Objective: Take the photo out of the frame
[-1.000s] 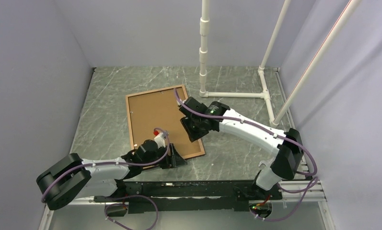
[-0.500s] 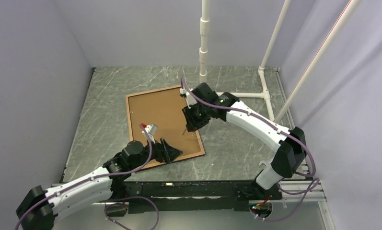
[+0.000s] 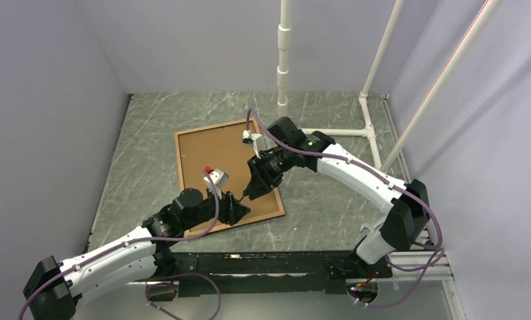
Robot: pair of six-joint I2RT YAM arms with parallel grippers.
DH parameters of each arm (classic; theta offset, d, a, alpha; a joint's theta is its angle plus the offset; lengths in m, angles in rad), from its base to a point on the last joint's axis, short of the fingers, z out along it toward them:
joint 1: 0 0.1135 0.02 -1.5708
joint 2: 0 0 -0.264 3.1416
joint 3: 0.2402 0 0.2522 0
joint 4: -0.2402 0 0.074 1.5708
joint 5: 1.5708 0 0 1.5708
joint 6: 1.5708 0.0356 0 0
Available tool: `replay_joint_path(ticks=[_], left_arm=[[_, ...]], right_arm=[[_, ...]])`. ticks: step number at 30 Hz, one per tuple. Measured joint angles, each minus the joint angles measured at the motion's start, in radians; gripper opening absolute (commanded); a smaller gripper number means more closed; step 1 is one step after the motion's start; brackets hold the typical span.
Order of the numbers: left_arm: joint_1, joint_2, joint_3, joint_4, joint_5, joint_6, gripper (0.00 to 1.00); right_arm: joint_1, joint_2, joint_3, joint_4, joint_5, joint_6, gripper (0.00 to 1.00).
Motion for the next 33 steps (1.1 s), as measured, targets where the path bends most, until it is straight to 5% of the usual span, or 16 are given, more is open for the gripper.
replay_joint_path(ticks=[3, 5, 8, 10, 15, 20, 33], left_arm=[[0.000, 0.034, 0.000, 0.017, 0.054, 0.012, 0.01], [-0.012, 0.039, 0.000, 0.053, 0.121, 0.052, 0.00], [-0.024, 0.031, -0.004, 0.089, 0.145, 0.045, 0.00], [-0.017, 0.023, -0.013, 0.093, 0.124, 0.011, 0.00], [-0.001, 0.002, -0.053, 0.113, 0.079, -0.070, 0.00], [0.000, -0.007, -0.070, 0.132, 0.070, -0.116, 0.00], [0.000, -0.011, -0.077, 0.199, 0.092, -0.141, 0.00]], right_arm=[[0.001, -0.006, -0.006, 0.016, -0.010, 0.014, 0.03], [0.000, -0.009, -0.018, 0.076, 0.001, 0.045, 0.24], [-0.005, -0.021, -0.065, 0.200, 0.018, 0.137, 0.70], [-0.002, -0.058, -0.140, 0.292, 0.053, 0.216, 0.86], [0.013, -0.177, -0.333, 0.504, 0.174, 0.418, 0.87], [0.024, -0.208, -0.389, 0.684, 0.255, 0.575, 0.77], [0.075, -0.115, -0.376, 0.770, 0.300, 0.657, 0.62]])
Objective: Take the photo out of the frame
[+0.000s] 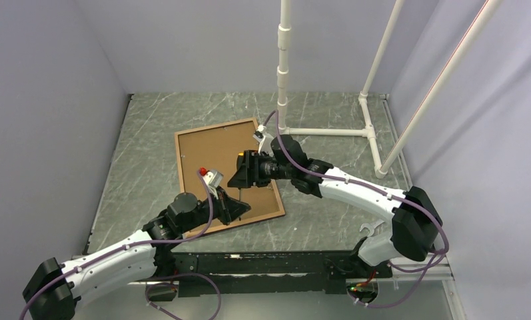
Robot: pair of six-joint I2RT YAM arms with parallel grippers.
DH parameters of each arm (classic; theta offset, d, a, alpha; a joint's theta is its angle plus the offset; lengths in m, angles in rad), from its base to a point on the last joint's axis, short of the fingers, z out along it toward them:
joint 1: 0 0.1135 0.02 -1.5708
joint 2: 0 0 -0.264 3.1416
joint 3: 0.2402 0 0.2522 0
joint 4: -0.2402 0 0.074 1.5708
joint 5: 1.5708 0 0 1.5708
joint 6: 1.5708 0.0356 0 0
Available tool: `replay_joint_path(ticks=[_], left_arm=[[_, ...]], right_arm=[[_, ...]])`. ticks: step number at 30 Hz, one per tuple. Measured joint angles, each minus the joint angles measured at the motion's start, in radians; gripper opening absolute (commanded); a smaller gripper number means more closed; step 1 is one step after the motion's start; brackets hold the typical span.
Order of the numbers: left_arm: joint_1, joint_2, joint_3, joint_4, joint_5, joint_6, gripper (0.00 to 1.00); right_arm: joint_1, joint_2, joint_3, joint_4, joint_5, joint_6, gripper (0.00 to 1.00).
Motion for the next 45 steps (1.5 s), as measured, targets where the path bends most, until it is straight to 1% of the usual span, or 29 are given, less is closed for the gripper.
replay_joint_path(ticks=[3, 4, 5, 6, 7, 8, 9, 10, 11, 12, 14, 15, 17, 20, 22, 25, 27, 29, 32, 33, 36, 40, 45], left_arm=[[0.000, 0.000, 0.000, 0.004, 0.006, -0.006, 0.00], [0.000, 0.000, -0.002, 0.006, 0.006, -0.011, 0.00], [0.000, 0.000, -0.004, 0.007, 0.006, -0.014, 0.00], [0.000, 0.000, -0.006, 0.010, 0.006, -0.015, 0.00], [0.000, 0.000, -0.008, 0.011, 0.006, -0.017, 0.00], [0.000, 0.000, -0.009, 0.016, 0.009, -0.017, 0.00], [0.000, 0.000, -0.009, 0.025, 0.011, -0.029, 0.01], [0.002, -0.001, -0.009, 0.026, 0.011, -0.050, 0.17], [0.006, 0.000, -0.009, 0.027, 0.011, -0.058, 0.37], [0.008, 0.007, -0.009, 0.027, 0.012, -0.058, 0.53], [0.006, 0.005, -0.009, 0.017, 0.012, -0.047, 0.74], [0.005, -0.002, -0.008, 0.003, 0.008, -0.050, 0.80], [0.004, -0.022, -0.007, -0.038, -0.005, -0.049, 0.86], [0.005, -0.074, -0.008, -0.100, -0.038, -0.059, 0.85], [0.005, -0.108, -0.010, -0.129, -0.052, -0.071, 0.84], [0.004, -0.126, -0.026, -0.141, -0.058, -0.095, 0.82], [0.005, -0.106, -0.045, -0.136, -0.047, -0.113, 0.82], [0.004, -0.057, -0.066, -0.129, -0.027, -0.132, 0.81], [0.004, 0.053, -0.078, -0.122, 0.009, -0.156, 0.76], [0.004, 0.111, -0.077, -0.114, 0.027, -0.161, 0.74], [-0.004, 0.187, -0.077, -0.092, 0.056, -0.172, 0.69], [-0.031, 0.294, -0.048, -0.056, 0.086, -0.177, 0.62], [-0.041, 0.409, 0.000, -0.007, 0.110, -0.179, 0.61]], right_arm=[[0.011, 0.005, 0.000, 0.006, -0.001, 0.004, 0.56], [0.014, 0.004, 0.000, 0.010, -0.004, 0.006, 0.53], [0.017, 0.005, 0.000, 0.017, -0.005, 0.008, 0.47], [0.019, 0.005, 0.000, 0.024, -0.006, 0.009, 0.35], [0.019, 0.004, 0.000, 0.031, -0.007, 0.010, 0.03], [0.020, 0.004, 0.000, 0.030, 0.001, 0.005, 0.00], [0.020, 0.004, -0.003, 0.031, 0.012, -0.027, 0.00], [0.012, 0.004, -0.009, 0.028, 0.023, -0.034, 0.00], [0.010, 0.003, -0.010, 0.026, 0.032, -0.040, 0.00], [0.014, 0.003, -0.010, 0.021, 0.045, -0.043, 0.00], [0.024, -0.002, -0.010, -0.003, 0.108, -0.050, 0.00], [0.030, -0.005, -0.010, -0.026, 0.147, -0.059, 0.00], [0.031, -0.011, -0.006, -0.076, 0.226, -0.091, 0.00], [0.026, -0.011, 0.014, -0.156, 0.352, -0.168, 0.00], [0.016, -0.006, 0.038, -0.201, 0.407, -0.214, 0.00], [-0.013, 0.036, 0.100, -0.245, 0.465, -0.293, 0.00], [-0.037, 0.079, 0.137, -0.255, 0.486, -0.333, 0.00], [-0.061, 0.133, 0.175, -0.270, 0.507, -0.368, 0.00], [-0.087, 0.227, 0.233, -0.291, 0.538, -0.410, 0.00], [-0.093, 0.258, 0.251, -0.298, 0.548, -0.421, 0.00], [-0.097, 0.324, 0.287, -0.315, 0.573, -0.447, 0.00], [-0.098, 0.364, 0.308, -0.334, 0.608, -0.479, 0.00], [-0.104, 0.379, 0.315, -0.331, 0.624, -0.503, 0.00]])
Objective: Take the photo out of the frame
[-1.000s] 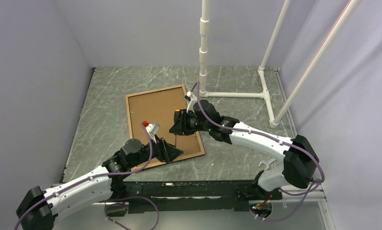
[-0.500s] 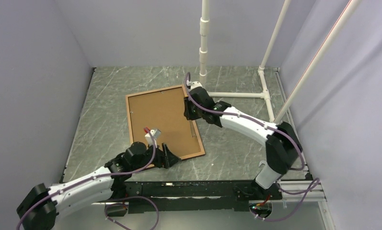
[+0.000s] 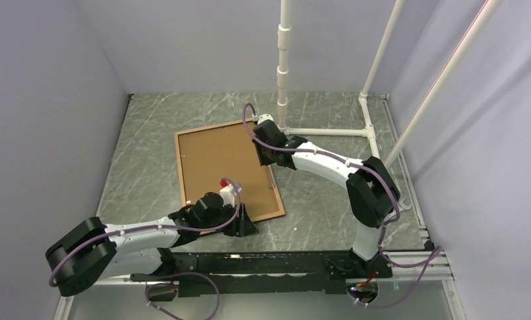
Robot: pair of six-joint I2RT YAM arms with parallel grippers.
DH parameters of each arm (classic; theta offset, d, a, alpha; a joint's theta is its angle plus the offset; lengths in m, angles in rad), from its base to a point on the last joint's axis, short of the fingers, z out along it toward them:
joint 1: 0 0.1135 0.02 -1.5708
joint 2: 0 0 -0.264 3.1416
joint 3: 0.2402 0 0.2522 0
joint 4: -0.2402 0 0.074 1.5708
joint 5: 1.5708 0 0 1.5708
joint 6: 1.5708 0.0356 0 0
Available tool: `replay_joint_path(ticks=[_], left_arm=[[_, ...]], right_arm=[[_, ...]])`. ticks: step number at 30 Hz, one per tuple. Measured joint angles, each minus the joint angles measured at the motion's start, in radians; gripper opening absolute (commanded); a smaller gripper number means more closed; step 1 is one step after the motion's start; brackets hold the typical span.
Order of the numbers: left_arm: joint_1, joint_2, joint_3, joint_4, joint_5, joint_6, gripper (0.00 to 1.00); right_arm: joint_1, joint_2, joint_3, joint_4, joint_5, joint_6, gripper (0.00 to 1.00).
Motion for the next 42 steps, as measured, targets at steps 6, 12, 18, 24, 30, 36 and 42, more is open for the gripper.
replay_joint_path(ticks=[6, 12, 18, 24, 30, 36, 42], left_arm=[[-0.001, 0.053, 0.028, 0.014, 0.000, 0.000, 0.60], [-0.001, 0.092, 0.038, 0.029, 0.002, 0.000, 0.61], [-0.001, 0.103, 0.038, 0.032, 0.002, -0.001, 0.61], [-0.001, 0.121, 0.039, 0.034, 0.002, -0.002, 0.62], [-0.003, 0.122, 0.040, 0.034, 0.002, -0.002, 0.63], [-0.004, 0.146, 0.048, 0.046, 0.005, -0.003, 0.64], [-0.009, 0.178, 0.065, 0.055, 0.009, -0.004, 0.64]], right_arm=[[-0.004, 0.015, 0.013, 0.008, 0.001, -0.008, 0.00], [-0.003, 0.030, 0.029, 0.009, -0.003, -0.010, 0.00], [-0.001, 0.044, 0.050, 0.009, -0.002, -0.009, 0.00], [0.002, 0.074, 0.052, 0.008, 0.000, -0.011, 0.00], [0.007, 0.079, 0.053, 0.011, 0.010, -0.016, 0.00], [0.020, 0.079, 0.053, 0.011, 0.021, -0.016, 0.00], [0.025, 0.079, 0.049, 0.011, 0.027, -0.006, 0.00]])
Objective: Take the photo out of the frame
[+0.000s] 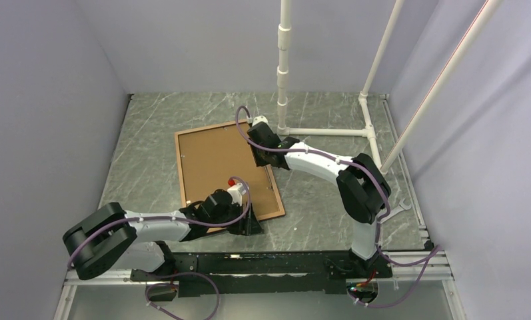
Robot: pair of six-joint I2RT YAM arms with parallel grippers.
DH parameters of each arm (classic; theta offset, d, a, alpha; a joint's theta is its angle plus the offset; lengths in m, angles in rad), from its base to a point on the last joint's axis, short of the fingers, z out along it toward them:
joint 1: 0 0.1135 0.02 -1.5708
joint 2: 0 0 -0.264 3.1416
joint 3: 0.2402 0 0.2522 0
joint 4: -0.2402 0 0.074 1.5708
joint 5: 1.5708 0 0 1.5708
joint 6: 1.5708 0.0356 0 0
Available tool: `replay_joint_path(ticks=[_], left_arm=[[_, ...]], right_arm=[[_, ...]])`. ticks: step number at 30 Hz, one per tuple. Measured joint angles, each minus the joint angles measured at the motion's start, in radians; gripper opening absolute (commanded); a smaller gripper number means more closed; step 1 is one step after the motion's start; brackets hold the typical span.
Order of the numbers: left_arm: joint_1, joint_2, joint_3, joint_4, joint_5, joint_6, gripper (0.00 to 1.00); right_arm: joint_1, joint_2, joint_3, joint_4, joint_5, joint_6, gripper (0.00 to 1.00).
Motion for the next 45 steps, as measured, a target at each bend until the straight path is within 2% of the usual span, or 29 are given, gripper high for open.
replay_joint_path(ticks=[12, 17, 22, 27, 30, 34, 38, 41, 45], left_arm=[[-0.001, 0.043, 0.009, 0.046, 0.018, -0.016, 0.65], [-0.001, 0.042, 0.010, 0.045, 0.020, -0.016, 0.65], [-0.001, 0.032, 0.010, 0.042, 0.019, -0.011, 0.70], [0.001, -0.027, 0.010, 0.008, 0.003, 0.014, 0.76], [0.004, -0.136, 0.017, -0.077, -0.026, 0.047, 0.83], [0.026, -0.327, 0.081, -0.276, -0.111, 0.096, 0.98], [0.109, -0.535, 0.176, -0.550, -0.302, 0.082, 0.99], [0.197, -0.647, 0.193, -0.720, -0.434, 0.047, 0.99], [0.325, -0.652, 0.192, -0.894, -0.527, 0.001, 0.99]], right_arm=[[-0.016, -0.061, -0.106, 0.100, -0.015, 0.047, 0.00], [-0.014, -0.099, -0.118, 0.070, -0.071, 0.053, 0.00], [-0.007, -0.237, -0.126, 0.056, -0.182, 0.092, 0.00], [-0.005, -0.380, -0.122, 0.047, -0.159, 0.095, 0.00], [-0.008, -0.452, -0.132, 0.043, -0.116, 0.083, 0.00], [-0.010, -0.538, -0.221, 0.042, -0.087, 0.069, 0.00], [-0.010, -0.579, -0.327, 0.044, -0.105, 0.080, 0.00], [-0.009, -0.572, -0.376, 0.060, -0.160, 0.113, 0.00], [0.021, -0.510, -0.376, 0.112, -0.220, 0.149, 0.00]])
